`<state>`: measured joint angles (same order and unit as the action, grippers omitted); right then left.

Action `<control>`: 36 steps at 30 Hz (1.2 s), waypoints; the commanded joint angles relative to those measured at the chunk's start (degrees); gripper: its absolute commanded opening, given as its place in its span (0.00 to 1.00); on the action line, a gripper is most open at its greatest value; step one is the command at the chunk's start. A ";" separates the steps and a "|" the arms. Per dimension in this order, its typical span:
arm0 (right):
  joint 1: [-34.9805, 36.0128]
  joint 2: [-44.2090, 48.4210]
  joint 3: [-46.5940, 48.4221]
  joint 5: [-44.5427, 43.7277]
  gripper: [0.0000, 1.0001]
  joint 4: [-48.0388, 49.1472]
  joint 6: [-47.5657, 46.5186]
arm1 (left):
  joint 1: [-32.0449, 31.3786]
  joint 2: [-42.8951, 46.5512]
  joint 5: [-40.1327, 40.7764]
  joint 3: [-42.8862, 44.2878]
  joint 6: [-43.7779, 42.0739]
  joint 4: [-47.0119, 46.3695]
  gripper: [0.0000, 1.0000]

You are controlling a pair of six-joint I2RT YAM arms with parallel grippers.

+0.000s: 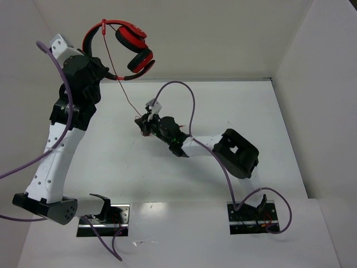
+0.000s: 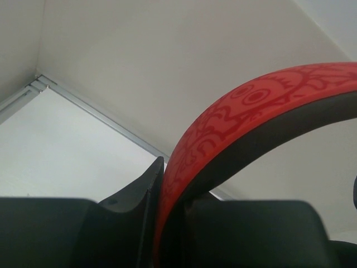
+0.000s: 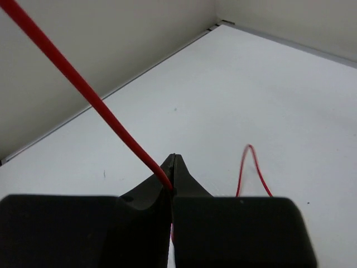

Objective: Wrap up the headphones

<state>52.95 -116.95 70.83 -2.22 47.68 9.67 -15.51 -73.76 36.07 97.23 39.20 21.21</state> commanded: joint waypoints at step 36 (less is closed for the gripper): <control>-15.07 11.83 0.19 -1.39 0.01 -1.80 -29.17 | -2.25 6.09 -41.01 -21.29 -23.46 34.33 0.00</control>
<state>40.29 -107.46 67.40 -0.99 44.10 -14.46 -16.43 -68.55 -6.59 73.73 21.30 54.04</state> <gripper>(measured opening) 0.011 0.200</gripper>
